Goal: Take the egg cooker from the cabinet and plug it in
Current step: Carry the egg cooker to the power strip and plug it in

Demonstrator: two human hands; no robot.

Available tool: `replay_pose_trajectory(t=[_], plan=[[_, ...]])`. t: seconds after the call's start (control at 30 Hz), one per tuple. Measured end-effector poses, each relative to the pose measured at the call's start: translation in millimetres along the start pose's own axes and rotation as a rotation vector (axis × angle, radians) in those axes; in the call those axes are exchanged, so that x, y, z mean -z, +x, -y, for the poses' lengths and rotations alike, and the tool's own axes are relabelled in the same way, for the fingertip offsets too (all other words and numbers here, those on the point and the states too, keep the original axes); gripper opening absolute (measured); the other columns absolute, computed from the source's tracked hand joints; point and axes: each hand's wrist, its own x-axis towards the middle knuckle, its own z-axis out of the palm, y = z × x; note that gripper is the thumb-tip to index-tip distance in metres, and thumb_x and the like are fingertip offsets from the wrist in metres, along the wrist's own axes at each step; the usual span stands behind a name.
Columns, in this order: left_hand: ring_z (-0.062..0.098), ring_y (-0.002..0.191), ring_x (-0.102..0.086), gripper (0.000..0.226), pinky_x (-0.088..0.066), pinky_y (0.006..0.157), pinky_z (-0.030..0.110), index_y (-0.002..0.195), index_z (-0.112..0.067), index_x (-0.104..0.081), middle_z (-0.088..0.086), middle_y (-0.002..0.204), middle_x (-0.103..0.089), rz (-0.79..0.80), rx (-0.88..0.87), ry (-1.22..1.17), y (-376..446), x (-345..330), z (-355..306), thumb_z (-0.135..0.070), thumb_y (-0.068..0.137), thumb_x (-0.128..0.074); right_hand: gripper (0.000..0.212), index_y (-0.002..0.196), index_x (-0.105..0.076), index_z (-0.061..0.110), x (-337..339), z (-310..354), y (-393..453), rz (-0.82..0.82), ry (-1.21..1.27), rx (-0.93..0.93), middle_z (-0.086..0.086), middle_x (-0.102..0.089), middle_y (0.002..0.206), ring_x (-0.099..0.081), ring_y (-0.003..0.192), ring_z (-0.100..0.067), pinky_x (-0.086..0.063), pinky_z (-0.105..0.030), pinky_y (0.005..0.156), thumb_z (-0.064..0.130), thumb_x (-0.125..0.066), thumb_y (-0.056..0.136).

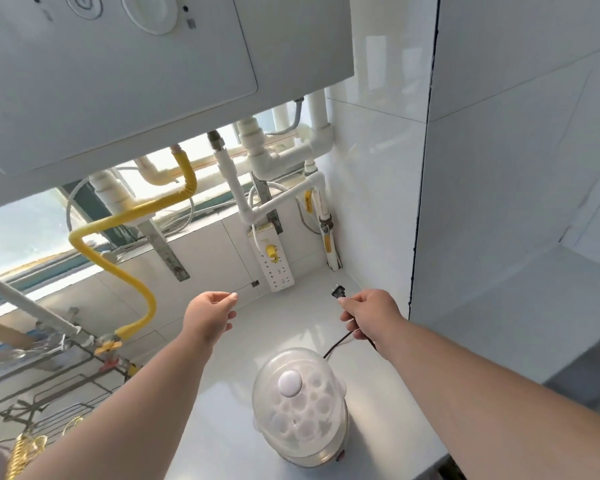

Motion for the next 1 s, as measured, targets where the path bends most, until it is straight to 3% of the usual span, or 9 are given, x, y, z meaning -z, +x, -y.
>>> replay_pose_trajectory(t=[0.13, 0.3, 0.4, 0.57, 0.67, 0.73, 0.83, 1.0], plan=[[0.023, 0.084, -0.076, 0.022, -0.062, 0.068, 0.037, 0.112, -0.009, -0.07, 0.012, 0.104, -0.077, -0.035, -0.101, 0.102, 28, -17, -6, -0.025, 0.099, -0.076, 0.019, 0.094, -0.07, 0.006, -10, -9, 24, 0.018, -0.008, -0.004, -0.005, -0.074, 0.074, -0.059, 0.055, -0.016, -0.047, -0.025, 0.046, 0.024, -0.073, 0.1], [0.025, 0.096, -0.076, 0.03, -0.064, 0.091, 0.05, 0.121, -0.014, -0.067, 0.007, 0.109, -0.077, -0.047, -0.161, 0.191, 64, -33, -9, -0.032, 0.098, -0.075, 0.02, 0.089, -0.07, 0.008, -30, -22, 63, 0.077, -0.034, 0.057, -0.004, -0.071, 0.07, -0.056, 0.05, -0.014, -0.045, -0.024, 0.045, 0.025, -0.074, 0.099], [0.019, 0.1, -0.07, 0.036, -0.057, 0.086, 0.038, 0.13, -0.017, -0.064, 0.001, 0.117, -0.073, -0.042, -0.27, 0.353, 85, -40, -16, -0.035, 0.099, -0.073, 0.021, 0.086, -0.07, 0.01, -45, -26, 90, 0.077, -0.099, 0.083, -0.001, -0.072, 0.065, -0.056, 0.049, -0.013, -0.046, -0.024, 0.045, 0.026, -0.074, 0.098], [0.014, 0.1, -0.065, 0.059, -0.05, 0.075, 0.025, 0.149, -0.021, -0.052, -0.003, 0.131, -0.061, -0.073, -0.449, 0.513, 115, -42, -23, -0.031, 0.097, -0.076, 0.024, 0.078, -0.066, 0.019, -75, -31, 129, 0.045, -0.276, 0.225, -0.002, -0.076, 0.072, -0.059, 0.059, -0.02, -0.048, -0.03, 0.061, 0.031, -0.075, 0.097], [0.016, 0.113, -0.061, 0.062, -0.051, 0.1, 0.034, 0.152, -0.023, -0.05, 0.0, 0.136, -0.057, -0.109, -0.613, 0.622, 128, -48, -25, -0.028, 0.096, -0.075, 0.021, 0.084, -0.068, 0.023, -94, -23, 148, 0.015, -0.412, 0.286, 0.002, -0.076, 0.077, -0.064, 0.069, -0.017, -0.045, -0.027, 0.059, 0.038, -0.074, 0.097], [0.02, 0.124, -0.06, 0.059, -0.05, 0.11, 0.042, 0.152, -0.022, -0.051, 0.001, 0.141, -0.056, -0.123, -0.697, 0.645, 133, -55, -25, -0.026, 0.097, -0.073, 0.018, 0.09, -0.071, 0.024, -105, -20, 159, 0.011, -0.465, 0.313, 0.0, -0.077, 0.084, -0.068, 0.08, -0.021, -0.05, -0.029, 0.066, 0.04, -0.075, 0.096], [0.024, 0.126, -0.059, 0.051, -0.051, 0.11, 0.048, 0.145, -0.018, -0.056, 0.001, 0.141, -0.056, -0.167, -0.813, 0.641, 142, -62, -23, -0.023, 0.097, -0.073, 0.018, 0.094, -0.071, 0.024, -114, -20, 176, -0.004, -0.549, 0.353, -0.003, -0.076, 0.094, -0.069, 0.091, -0.026, -0.056, -0.034, 0.079, 0.042, -0.073, 0.096], [0.028, 0.121, -0.061, 0.052, -0.054, 0.103, 0.048, 0.146, -0.017, -0.059, 0.004, 0.139, -0.058, -0.191, -0.934, 0.63, 153, -64, -16, -0.023, 0.097, -0.076, 0.023, 0.088, -0.066, 0.027, -123, -29, 197, -0.02, -0.594, 0.379, 0.0, -0.072, 0.087, -0.067, 0.085, -0.024, -0.051, -0.034, 0.069, 0.047, -0.074, 0.095]])
